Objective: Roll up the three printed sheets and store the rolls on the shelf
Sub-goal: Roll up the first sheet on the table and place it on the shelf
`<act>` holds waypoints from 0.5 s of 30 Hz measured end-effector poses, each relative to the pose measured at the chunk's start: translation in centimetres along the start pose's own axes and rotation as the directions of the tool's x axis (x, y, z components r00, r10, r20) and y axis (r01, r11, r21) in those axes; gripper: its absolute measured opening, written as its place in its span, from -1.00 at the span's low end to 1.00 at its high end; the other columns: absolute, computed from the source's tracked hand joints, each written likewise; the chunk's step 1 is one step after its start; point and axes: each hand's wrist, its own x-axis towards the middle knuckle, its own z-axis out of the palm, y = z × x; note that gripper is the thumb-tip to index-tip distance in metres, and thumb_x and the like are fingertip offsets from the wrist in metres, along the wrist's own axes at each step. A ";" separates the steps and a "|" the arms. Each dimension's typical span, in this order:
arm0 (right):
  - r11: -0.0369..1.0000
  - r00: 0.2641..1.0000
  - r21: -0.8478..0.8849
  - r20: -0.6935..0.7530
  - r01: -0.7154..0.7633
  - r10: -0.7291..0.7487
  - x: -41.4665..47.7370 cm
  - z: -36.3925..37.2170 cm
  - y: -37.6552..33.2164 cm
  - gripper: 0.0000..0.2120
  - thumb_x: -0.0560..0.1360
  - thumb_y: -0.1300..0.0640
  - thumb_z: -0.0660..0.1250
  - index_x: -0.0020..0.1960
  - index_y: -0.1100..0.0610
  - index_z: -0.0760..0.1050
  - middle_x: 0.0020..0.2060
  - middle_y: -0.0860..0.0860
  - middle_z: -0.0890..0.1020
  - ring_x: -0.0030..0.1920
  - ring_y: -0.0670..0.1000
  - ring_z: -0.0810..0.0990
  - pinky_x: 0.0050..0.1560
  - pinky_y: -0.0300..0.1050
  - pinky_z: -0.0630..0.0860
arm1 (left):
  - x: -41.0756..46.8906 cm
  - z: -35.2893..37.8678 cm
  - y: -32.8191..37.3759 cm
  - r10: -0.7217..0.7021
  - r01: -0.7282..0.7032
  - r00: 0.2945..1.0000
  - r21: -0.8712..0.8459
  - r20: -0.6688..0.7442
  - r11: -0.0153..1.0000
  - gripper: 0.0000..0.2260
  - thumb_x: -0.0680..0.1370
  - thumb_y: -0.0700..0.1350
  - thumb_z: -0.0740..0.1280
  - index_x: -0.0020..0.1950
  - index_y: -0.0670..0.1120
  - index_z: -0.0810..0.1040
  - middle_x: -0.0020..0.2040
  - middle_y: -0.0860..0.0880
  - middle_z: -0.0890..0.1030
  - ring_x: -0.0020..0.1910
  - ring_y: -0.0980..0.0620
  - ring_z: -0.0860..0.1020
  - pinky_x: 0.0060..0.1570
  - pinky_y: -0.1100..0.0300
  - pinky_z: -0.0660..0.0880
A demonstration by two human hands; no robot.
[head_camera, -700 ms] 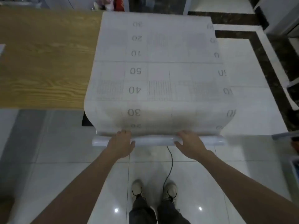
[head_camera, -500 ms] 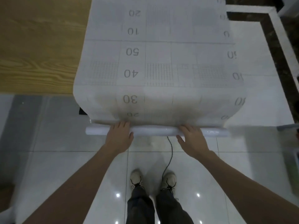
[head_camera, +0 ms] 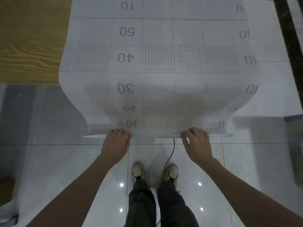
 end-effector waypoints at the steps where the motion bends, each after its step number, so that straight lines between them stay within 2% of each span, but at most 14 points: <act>1: 1.000 1.000 -0.009 -0.013 -0.011 0.011 -0.2 0.1 0.0 -0.82 0.56 0.03 0.28 -0.03 0.07 0.62 -0.10 0.03 0.61 -0.07 0.13 0.57 0.12 0.06 0.39 | -0.4 0.1 -0.1 0.007 -0.007 1.000 -0.019 0.004 1.000 -0.73 0.61 -0.06 0.12 -0.05 -0.09 0.59 -0.17 -0.07 0.60 -0.19 -0.11 0.56 -0.05 -0.02 0.46; 5: 0.987 0.988 -0.064 -0.033 -0.150 0.148 -1.6 0.5 0.1 -0.75 0.60 -0.03 0.22 0.05 0.10 0.59 -0.05 0.04 0.64 0.01 0.13 0.59 0.34 0.15 0.30 | -1.6 0.9 -0.3 -0.023 0.018 0.999 -0.110 -0.040 0.994 -0.75 0.61 -0.06 0.10 0.07 -0.12 0.54 -0.10 -0.07 0.61 -0.15 -0.10 0.58 -0.02 -0.02 0.51; 7: 0.984 0.986 -0.063 -0.021 -0.169 0.168 -2.4 0.8 0.6 -0.72 0.63 -0.04 0.17 0.12 0.12 0.53 0.00 0.04 0.64 0.07 0.13 0.59 0.40 0.15 0.26 | -1.9 1.3 -0.4 -0.023 0.007 0.995 -0.149 -0.101 0.989 -0.82 0.62 -0.07 0.11 0.05 -0.11 0.47 -0.14 -0.07 0.57 -0.20 -0.08 0.54 -0.07 0.00 0.52; 11: 0.998 0.997 -0.035 -0.040 -0.060 0.059 -3.5 1.2 2.1 -0.80 0.65 0.06 0.15 0.11 0.15 0.48 -0.06 0.07 0.60 0.02 0.16 0.56 0.38 0.13 0.32 | -2.9 2.0 -0.6 0.057 -0.078 0.987 -0.142 -0.150 0.987 -0.86 0.65 -0.11 0.09 0.03 -0.12 0.41 -0.15 -0.10 0.48 -0.22 -0.09 0.46 -0.16 0.01 0.48; 15: 0.999 0.996 -0.052 -0.086 -0.003 -0.001 -3.7 1.6 2.7 -0.87 0.62 0.22 0.17 0.04 0.19 0.49 -0.15 0.10 0.55 -0.11 0.18 0.52 0.35 0.11 0.33 | -3.9 2.7 -0.8 0.144 -0.159 0.983 -0.125 -0.118 0.979 -0.78 0.64 -0.03 0.18 0.13 -0.15 0.46 -0.01 -0.12 0.52 -0.09 -0.12 0.49 -0.08 0.03 0.45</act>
